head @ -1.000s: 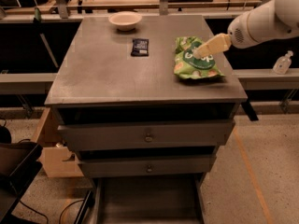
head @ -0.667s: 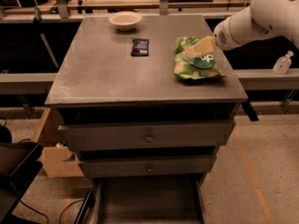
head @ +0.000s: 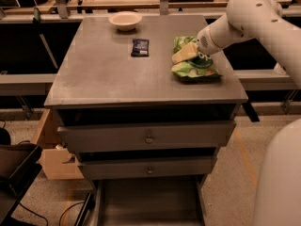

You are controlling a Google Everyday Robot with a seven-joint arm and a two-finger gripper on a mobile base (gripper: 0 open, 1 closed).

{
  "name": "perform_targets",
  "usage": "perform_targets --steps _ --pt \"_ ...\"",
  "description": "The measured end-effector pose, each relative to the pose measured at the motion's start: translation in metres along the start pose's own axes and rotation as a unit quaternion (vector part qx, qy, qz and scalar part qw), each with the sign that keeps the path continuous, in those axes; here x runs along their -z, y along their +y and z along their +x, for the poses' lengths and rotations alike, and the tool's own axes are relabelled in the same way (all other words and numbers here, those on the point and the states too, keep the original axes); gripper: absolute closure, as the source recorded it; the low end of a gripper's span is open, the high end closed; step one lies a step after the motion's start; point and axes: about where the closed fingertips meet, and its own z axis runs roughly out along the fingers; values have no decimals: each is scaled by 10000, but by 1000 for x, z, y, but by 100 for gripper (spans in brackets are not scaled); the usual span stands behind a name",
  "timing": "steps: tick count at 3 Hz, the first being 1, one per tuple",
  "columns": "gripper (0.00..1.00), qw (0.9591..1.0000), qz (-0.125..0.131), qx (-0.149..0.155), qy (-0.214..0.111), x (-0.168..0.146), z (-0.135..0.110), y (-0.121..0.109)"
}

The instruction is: Place green rice chip bag into bottom drawer

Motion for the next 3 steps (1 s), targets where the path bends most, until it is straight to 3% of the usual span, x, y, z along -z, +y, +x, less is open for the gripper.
perform_targets --steps 2,3 --pt "88 10000 -1 0 1 3 -3 0" --pt "100 10000 -1 0 1 3 -3 0"
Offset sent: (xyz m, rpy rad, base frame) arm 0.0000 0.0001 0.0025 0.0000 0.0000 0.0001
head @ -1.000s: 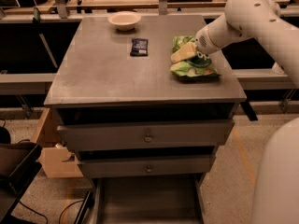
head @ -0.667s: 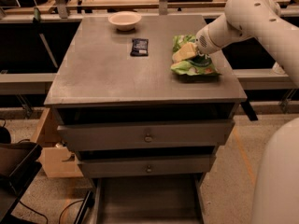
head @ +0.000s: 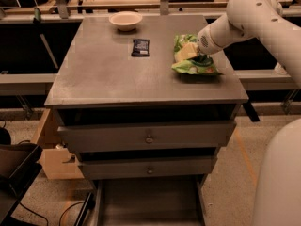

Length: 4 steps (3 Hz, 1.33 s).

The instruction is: Place green rice chip bag into bottom drawer

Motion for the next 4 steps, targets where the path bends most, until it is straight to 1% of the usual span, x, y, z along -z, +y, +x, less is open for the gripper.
perform_targets --steps 1,2,3,4 --pt "100 10000 0 0 0 0 0 0" --pt "100 9997 78 231 -88 71 19 0" --pt "100 9979 344 471 -291 157 40 10" --pt "100 9973 453 552 -146 222 80 15"
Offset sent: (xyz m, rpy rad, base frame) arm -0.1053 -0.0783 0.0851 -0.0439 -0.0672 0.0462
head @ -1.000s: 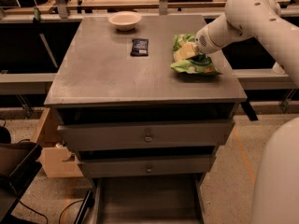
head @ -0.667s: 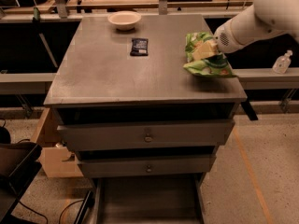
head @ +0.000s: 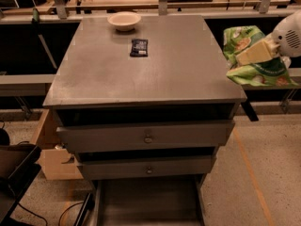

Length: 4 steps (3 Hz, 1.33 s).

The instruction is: Place green rice chip bag into bottom drawer

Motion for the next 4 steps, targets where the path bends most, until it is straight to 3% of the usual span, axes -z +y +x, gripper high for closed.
perform_targets --steps 1,2,3,4 --pt "100 9987 -237 -219 394 32 64 -12" --pt "100 9899 -813 -812 835 20 162 -30" --pt "100 9748 -1523 -1256 1036 -23 243 -36" --pt "100 9683 -1736 -1387 1144 -49 263 -33"
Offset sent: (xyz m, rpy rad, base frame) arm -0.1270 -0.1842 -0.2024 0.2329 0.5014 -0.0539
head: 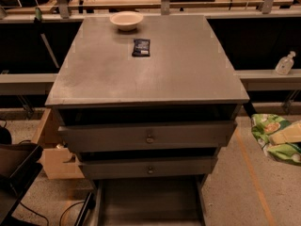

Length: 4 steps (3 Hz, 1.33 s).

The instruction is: Place green rice chip bag into bottom drawer

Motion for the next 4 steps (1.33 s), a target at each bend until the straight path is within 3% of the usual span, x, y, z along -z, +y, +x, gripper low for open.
perform_targets --steps 1,2,3,4 --pt "100 10000 6 5 -3 0 1 1" --pt "100 10000 -2 -32 27 -23 41 2" --pt "100 9999 -102 18 110 -83 114 4" --pt "100 9992 -233 -134 307 -165 167 -3"
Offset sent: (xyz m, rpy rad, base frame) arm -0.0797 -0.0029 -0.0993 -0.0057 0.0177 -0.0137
